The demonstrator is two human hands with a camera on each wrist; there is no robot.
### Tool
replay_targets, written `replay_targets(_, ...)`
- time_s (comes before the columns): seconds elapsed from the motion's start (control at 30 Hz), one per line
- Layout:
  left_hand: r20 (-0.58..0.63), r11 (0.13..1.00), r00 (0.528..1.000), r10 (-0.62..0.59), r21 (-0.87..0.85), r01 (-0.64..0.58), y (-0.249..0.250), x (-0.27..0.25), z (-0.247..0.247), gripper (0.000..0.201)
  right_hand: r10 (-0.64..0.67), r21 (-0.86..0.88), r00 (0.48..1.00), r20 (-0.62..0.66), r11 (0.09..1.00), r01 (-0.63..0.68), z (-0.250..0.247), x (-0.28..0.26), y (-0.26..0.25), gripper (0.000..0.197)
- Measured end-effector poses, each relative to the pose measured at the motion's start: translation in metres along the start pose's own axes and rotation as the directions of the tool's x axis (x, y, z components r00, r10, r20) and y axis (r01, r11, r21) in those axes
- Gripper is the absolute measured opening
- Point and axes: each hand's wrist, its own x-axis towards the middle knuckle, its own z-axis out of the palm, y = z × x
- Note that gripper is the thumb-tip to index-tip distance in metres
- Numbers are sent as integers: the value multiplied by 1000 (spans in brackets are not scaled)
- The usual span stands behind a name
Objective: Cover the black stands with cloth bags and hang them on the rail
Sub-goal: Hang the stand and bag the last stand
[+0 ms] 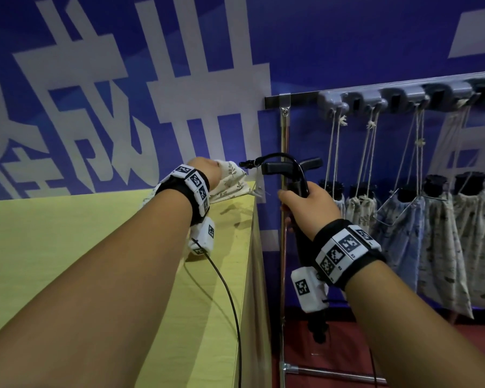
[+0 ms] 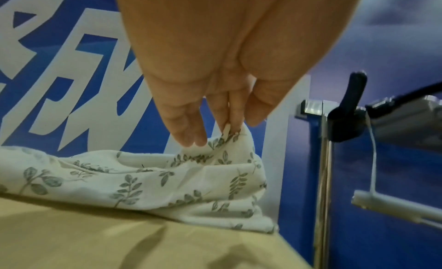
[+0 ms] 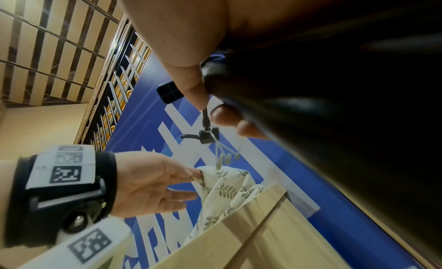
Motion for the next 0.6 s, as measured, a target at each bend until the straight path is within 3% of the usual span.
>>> replay_targets(0.13, -212, 920, 977, -3, -384, -81, 18, -25, -27, 33, -18, 85, 999, -43, 996, 22, -4, -15, -18, 20)
replay_targets(0.2, -271, 872, 962, 6, -469, -138, 26, -37, -39, 33, -24, 154, 998, -52, 988, 32, -6, -24, -29, 17)
replay_targets(0.4, -396, 793, 910, 123, -512, -330, 61, -70, -76, 23, -49, 263, 997, -59, 963, 63, -15, -54, -68, 14)
replay_targets(0.6, -319, 787, 898, 303, -448, -424, 99, -107, -91, 21, -65, 283, 997, -42, 956, 74, -24, -87, -99, 30)
